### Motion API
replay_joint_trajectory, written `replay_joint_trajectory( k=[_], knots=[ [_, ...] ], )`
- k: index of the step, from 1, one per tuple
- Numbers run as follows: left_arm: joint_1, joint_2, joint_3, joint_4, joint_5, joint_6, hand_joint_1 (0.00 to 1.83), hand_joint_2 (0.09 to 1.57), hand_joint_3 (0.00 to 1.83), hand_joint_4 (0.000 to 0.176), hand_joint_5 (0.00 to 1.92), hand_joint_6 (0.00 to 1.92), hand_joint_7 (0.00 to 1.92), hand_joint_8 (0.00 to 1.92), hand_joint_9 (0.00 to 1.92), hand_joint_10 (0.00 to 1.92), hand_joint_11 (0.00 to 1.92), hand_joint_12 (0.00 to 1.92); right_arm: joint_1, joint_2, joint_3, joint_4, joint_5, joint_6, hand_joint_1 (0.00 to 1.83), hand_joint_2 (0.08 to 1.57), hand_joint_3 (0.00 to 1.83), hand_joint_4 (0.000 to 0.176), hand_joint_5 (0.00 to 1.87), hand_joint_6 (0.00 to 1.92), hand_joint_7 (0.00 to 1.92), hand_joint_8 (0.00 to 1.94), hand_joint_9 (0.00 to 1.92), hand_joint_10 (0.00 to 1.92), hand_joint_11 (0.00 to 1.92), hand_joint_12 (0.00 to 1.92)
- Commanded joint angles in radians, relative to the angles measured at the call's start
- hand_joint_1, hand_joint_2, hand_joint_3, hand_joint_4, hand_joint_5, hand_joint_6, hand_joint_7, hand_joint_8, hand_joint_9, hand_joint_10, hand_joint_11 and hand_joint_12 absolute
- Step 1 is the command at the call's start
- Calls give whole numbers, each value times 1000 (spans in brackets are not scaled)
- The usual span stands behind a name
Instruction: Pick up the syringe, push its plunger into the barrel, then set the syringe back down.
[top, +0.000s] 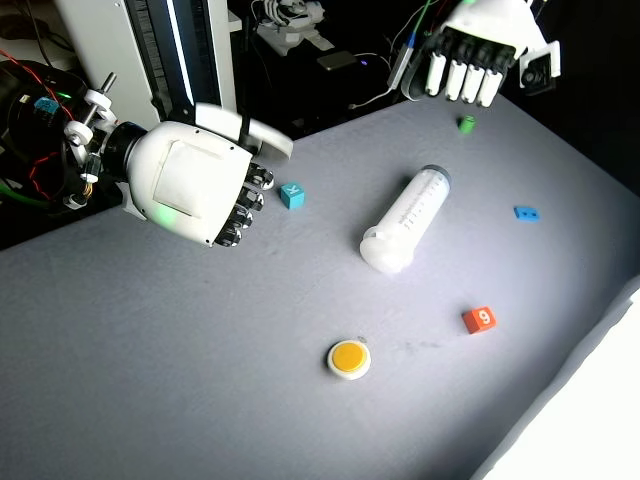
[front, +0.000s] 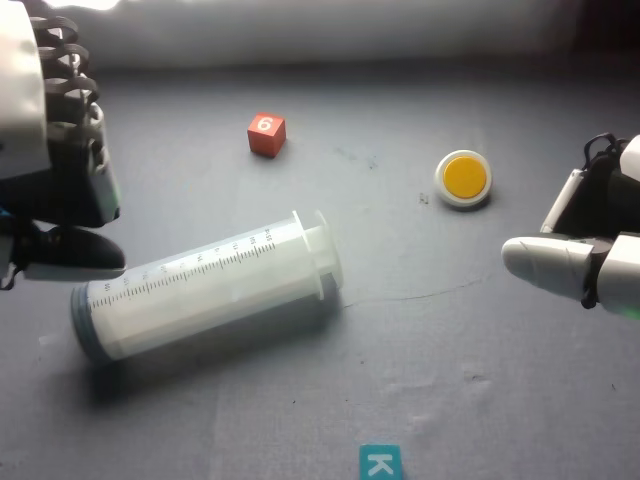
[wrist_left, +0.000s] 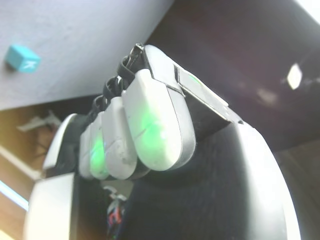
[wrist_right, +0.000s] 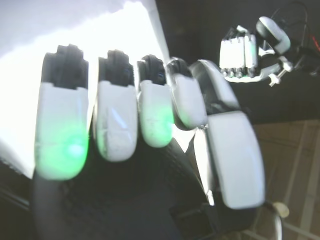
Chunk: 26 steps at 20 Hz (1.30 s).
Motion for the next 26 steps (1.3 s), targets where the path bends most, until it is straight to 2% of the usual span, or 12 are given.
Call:
replay_joint_trajectory(
  k=[1,2,4,8,9,10,11,15,17,20,24,26],
  knots=[
    [-11,6,0,-73,-74,6,1311,1358,7,159,1678,1921,1728,1921,1796,1921,1801,1921,5,1,0,-10,116,9,844,1512,35,155,1502,1921,1717,1941,1782,1921,1887,1921],
    [-12,8,-1,-73,-80,8,1311,1358,7,159,1678,1921,1728,1921,1796,1921,1801,1921,5,1,0,-10,116,9,844,1512,35,155,1502,1921,1717,1941,1782,1921,1887,1921],
    [-9,16,-9,-73,-81,8,1275,1346,2,140,1633,1921,1690,1921,1742,1921,1738,1921,5,1,0,-11,117,9,855,1528,24,156,1526,1921,1712,1941,1771,1921,1854,1921],
    [-8,18,-4,-73,-148,6,1235,1356,7,142,1601,1921,1682,1921,1728,1921,1727,1921,4,0,0,-18,119,9,706,1568,24,153,1483,1921,1681,1941,1724,1921,1788,1921],
    [-14,18,-3,-73,-149,7,1166,1381,20,134,1611,1921,1687,1921,1717,1921,1695,1921,2,0,0,-27,124,9,627,1571,60,123,1495,1921,1659,1941,1699,1921,1747,1921],
    [-16,14,2,-58,-171,7,1134,1396,27,135,1600,1921,1701,1921,1732,1921,1699,1921,0,0,0,-40,127,9,676,1552,31,103,1498,1921,1640,1941,1678,1921,1725,1921],
    [-15,12,2,-54,-198,6,1125,1401,29,139,1591,1921,1716,1921,1753,1921,1720,1921,-1,0,0,-49,127,8,710,1535,13,94,1511,1921,1636,1941,1672,1921,1727,1921],
    [-13,11,-3,-38,-214,1,1188,1377,16,139,1601,1921,1710,1921,1741,1921,1717,1921,-11,0,0,-73,122,-3,659,1524,5,109,1474,1921,1557,1941,1606,1921,1665,1921],
    [-4,14,-7,-45,-221,25,1170,1389,20,123,1609,1921,1703,1921,1736,1921,1727,1921,-12,0,0,-89,117,-16,561,1549,7,138,1471,1921,1531,1941,1589,1921,1676,1921],
    [5,14,-26,-53,-219,47,1174,1385,16,112,1619,1921,1707,1921,1730,1921,1703,1921,-12,0,0,-107,117,-27,541,1559,3,164,1398,1921,1450,1941,1499,1921,1590,1921],
    [17,16,-38,-54,-225,48,1181,1382,13,110,1604,1921,1705,1921,1727,1921,1699,1921,-12,0,0,-135,117,-40,468,1570,7,172,1404,1921,1459,1941,1491,1921,1568,1921],
    [18,15,-36,-51,-216,48,1194,1386,13,106,1610,1921,1716,1921,1745,1921,1703,1921,-9,0,0,-138,117,-41,559,1553,0,175,1400,1921,1457,1941,1485,1921,1549,1921]
  ],
)
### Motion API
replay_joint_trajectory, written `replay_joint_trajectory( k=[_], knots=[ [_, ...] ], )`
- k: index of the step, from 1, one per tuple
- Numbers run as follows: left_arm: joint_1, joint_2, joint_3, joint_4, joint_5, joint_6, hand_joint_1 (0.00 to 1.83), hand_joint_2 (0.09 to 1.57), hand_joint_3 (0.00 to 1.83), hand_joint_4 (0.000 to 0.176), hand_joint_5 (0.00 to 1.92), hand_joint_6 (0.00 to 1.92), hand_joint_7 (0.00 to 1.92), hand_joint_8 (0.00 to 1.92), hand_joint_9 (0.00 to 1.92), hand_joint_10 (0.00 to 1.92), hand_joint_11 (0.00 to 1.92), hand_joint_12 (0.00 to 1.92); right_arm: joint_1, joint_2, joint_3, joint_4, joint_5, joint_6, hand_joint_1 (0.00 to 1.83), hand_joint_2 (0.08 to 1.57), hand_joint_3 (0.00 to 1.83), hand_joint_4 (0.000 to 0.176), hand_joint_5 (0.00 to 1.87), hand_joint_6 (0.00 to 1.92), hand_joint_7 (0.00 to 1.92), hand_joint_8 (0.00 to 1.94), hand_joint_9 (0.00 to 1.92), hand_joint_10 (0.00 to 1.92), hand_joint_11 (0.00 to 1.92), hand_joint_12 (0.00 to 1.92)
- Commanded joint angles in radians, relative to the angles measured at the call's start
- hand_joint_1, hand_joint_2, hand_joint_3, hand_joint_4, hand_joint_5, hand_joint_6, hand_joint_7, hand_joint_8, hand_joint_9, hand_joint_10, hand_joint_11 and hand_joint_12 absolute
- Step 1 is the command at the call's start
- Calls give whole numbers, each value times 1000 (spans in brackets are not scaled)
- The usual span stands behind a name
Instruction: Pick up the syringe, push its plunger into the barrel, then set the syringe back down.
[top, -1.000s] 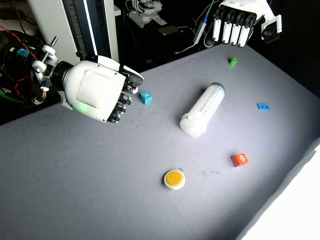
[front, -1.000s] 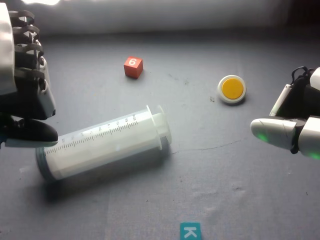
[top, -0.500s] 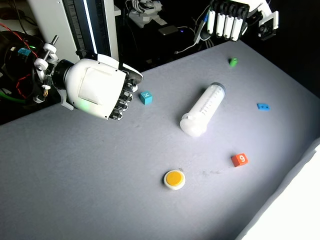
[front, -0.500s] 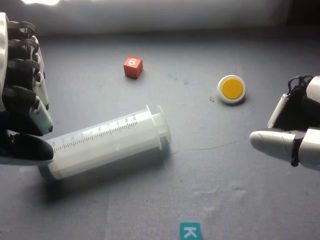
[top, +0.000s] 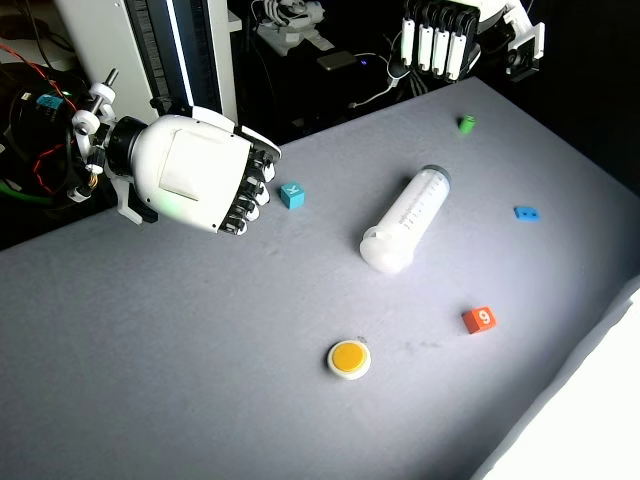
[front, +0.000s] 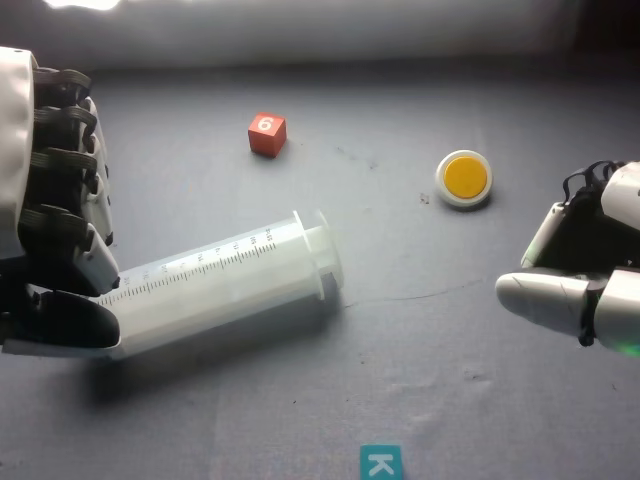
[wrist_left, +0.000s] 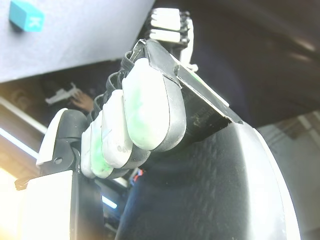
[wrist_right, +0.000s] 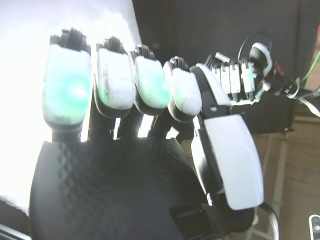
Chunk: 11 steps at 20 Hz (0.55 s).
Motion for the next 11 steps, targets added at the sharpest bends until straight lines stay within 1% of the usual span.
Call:
replay_joint_trajectory(
  k=[1,3,4,6,7,8,9,10,11],
  knots=[
    [-4,-1,3,-88,-46,6,1193,1382,11,101,1617,1921,1722,1921,1746,1921,1694,1921,14,1,0,-4,113,-3,662,1526,0,176,1365,1921,1442,1941,1482,1921,1547,1921],
    [-4,-3,11,-81,-46,6,1232,1363,2,99,1620,1921,1724,1921,1753,1921,1697,1921,29,2,1,-4,113,-10,680,1524,0,176,1354,1921,1422,1941,1457,1921,1538,1921],
    [-6,-4,12,-78,-45,5,1188,1397,17,105,1630,1921,1736,1921,1767,1921,1706,1921,36,2,2,-4,110,-15,675,1517,0,176,1344,1921,1415,1941,1453,1921,1544,1921],
    [-14,-9,12,-70,-45,2,1113,1413,22,103,1615,1921,1719,1921,1743,1921,1676,1921,52,2,7,-5,107,-21,695,1500,0,176,1307,1921,1406,1941,1449,1921,1548,1921],
    [-17,-9,9,-68,-46,1,1134,1407,18,112,1593,1921,1702,1921,1739,1921,1682,1921,67,4,15,-19,94,-21,695,1503,0,176,1320,1921,1415,1941,1453,1921,1549,1921],
    [-18,-9,7,-68,-49,-2,1163,1394,9,157,1579,1921,1694,1921,1735,1921,1690,1921,87,6,22,-34,77,-21,684,1515,2,176,1341,1921,1425,1941,1466,1921,1566,1921],
    [-20,-9,7,-68,-52,-6,1178,1385,4,172,1569,1921,1690,1921,1735,1921,1699,1921,115,8,30,-38,42,-22,695,1511,0,176,1349,1921,1434,1941,1474,1921,1571,1921],
    [-21,-9,9,-68,-57,-9,1174,1388,4,175,1564,1921,1681,1921,1729,1921,1701,1921,131,9,35,-38,26,-21,715,1500,0,176,1356,1921,1437,1941,1478,1921,1574,1921],
    [-21,-10,10,-68,-57,-10,1160,1398,9,174,1558,1921,1663,1921,1703,1921,1691,1921,148,4,53,-38,19,15,696,1507,0,176,1360,1921,1442,1941,1482,1921,1588,1921]
  ],
)
